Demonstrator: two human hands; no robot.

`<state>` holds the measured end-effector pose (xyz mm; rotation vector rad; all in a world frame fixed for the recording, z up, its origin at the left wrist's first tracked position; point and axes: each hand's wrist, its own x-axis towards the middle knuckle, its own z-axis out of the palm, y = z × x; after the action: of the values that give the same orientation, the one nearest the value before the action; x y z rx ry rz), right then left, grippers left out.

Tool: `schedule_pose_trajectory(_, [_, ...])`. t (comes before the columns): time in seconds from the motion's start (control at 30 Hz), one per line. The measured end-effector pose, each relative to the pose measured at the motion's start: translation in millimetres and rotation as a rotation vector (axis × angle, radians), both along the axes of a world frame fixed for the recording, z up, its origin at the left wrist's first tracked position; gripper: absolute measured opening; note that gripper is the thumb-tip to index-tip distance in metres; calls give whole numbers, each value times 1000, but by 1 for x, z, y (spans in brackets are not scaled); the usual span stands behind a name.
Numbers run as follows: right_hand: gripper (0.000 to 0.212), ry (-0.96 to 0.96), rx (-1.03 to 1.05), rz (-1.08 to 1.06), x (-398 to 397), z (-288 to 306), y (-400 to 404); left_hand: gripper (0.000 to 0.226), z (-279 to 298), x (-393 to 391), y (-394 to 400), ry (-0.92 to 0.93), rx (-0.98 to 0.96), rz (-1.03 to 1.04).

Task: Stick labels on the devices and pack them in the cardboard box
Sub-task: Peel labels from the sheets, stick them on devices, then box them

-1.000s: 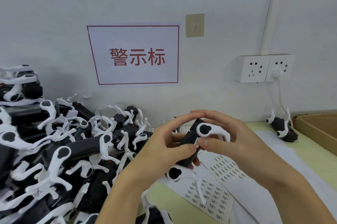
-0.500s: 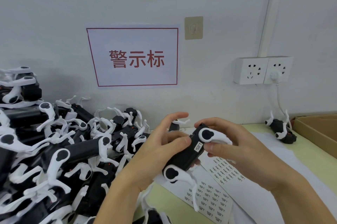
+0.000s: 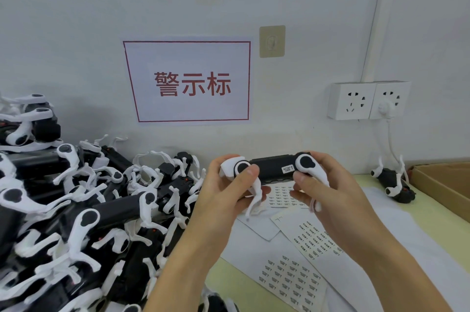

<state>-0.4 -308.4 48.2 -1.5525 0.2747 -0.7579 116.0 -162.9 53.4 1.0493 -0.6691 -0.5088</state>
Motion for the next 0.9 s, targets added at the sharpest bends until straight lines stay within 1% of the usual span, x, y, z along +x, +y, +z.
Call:
schedule_pose_trajectory(0.1, [46, -4, -42, 14, -2, -1, -3, 40, -1, 0, 0, -21, -17, 13])
schedule_pose_trajectory(0.3, [50, 2, -131, 89, -11, 2, -7, 38, -5, 1, 2, -84, -29, 38])
schedule_pose_trajectory(0.43, [54, 13, -224, 44, -11, 4, -2, 46, -6, 0, 2, -158, -14, 37])
schedule_pose_trajectory(0.5, [49, 20, -260, 12, -9, 6, 2, 46, -5, -2, 2, -185, -9, 28])
schedule_pose_trajectory(0.6, [27, -3, -254, -37, -6, 7, 5, 43, -5, -3, 1, -194, -16, 14])
schedule_pose_trajectory(0.63, [25, -4, -252, -46, -6, 7, 5, 43, -5, -3, 1, -193, -15, 17])
schedule_pose_trajectory(0.9, [26, 41, -280, 10, -7, 4, 5, 45, -4, 0, 3, -173, 21, 64])
